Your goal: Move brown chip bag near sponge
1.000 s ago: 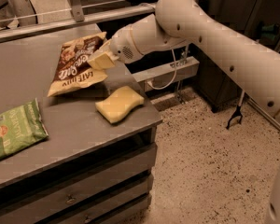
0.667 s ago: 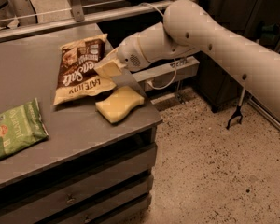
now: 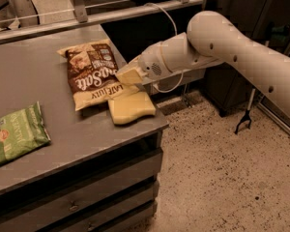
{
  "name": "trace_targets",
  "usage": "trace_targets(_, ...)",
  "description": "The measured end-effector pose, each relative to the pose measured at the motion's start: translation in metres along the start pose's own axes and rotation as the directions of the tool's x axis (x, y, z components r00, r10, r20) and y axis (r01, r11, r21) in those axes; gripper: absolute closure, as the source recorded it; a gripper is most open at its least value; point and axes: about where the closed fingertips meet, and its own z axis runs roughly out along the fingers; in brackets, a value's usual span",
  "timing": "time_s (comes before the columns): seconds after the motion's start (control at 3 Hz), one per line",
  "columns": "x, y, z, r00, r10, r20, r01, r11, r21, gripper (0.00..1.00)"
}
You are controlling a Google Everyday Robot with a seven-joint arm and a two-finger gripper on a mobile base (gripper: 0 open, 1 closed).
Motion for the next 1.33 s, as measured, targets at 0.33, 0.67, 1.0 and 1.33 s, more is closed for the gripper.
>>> trace_targets(0.33,0.007,-0.014,-0.011,1.0,0.001,-0.006,-0.001,0.9994,0.035,0.36)
trace_targets(0.67,0.007,-0.023,-0.02,1.0,-0.007,-0.007,0.007,0.9983,0.057,0.12)
trace_targets(1.0,0.001,-0.028,-0.027,1.0,-0.017,0.011,0.016,0.9975,0.069,0.0)
trace_targets(1.33,-0.003,-0.04,-0.049,0.998,-0.028,0.061,0.022,0.9946,0.101,0.0)
